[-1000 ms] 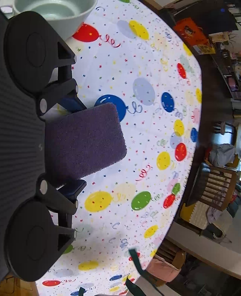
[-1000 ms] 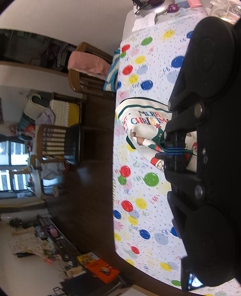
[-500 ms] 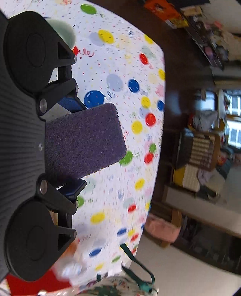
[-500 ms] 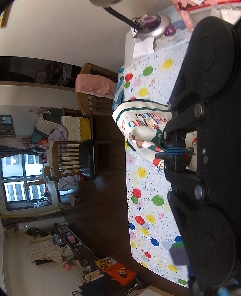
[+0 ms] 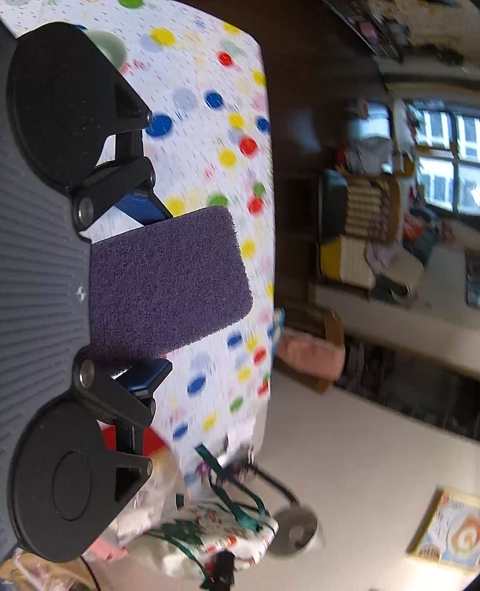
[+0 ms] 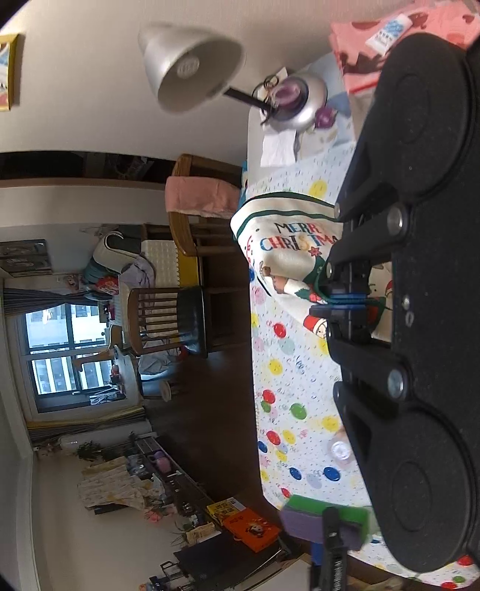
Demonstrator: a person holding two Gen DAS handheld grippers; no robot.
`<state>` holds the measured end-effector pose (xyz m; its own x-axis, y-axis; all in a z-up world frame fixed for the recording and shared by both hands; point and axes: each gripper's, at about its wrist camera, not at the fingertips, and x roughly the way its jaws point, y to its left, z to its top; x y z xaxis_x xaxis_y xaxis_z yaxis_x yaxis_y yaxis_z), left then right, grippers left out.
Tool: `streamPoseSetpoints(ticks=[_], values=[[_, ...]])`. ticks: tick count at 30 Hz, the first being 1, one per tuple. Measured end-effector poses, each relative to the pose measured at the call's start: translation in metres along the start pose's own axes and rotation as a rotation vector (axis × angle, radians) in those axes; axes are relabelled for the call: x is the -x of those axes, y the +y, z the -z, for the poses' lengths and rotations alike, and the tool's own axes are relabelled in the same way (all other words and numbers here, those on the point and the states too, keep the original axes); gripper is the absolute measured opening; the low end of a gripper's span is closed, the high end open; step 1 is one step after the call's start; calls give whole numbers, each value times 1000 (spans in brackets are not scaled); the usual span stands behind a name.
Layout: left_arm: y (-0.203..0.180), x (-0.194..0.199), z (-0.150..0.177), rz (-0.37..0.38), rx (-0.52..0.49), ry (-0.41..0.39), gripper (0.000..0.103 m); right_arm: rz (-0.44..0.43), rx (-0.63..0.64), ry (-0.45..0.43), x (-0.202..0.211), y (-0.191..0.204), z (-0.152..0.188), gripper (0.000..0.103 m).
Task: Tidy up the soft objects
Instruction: 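Carry the tote and purple sponge with both grippers into the red box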
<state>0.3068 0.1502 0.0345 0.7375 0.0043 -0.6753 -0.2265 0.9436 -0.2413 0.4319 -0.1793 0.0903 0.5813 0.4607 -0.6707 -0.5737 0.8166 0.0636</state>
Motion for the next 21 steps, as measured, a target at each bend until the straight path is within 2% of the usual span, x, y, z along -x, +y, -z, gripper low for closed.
streamPoseSetpoints(ticks=[5, 10, 21], values=[[-54, 6, -6, 91, -66, 9, 78, 33, -2, 22, 21, -36, 17, 2], [-105, -7, -4, 173, -112, 51, 78, 71, -18, 44, 35, -72, 33, 2], [-227, -72, 17, 300, -231, 159, 78, 144, -9, 114, 37, -138, 70, 2]])
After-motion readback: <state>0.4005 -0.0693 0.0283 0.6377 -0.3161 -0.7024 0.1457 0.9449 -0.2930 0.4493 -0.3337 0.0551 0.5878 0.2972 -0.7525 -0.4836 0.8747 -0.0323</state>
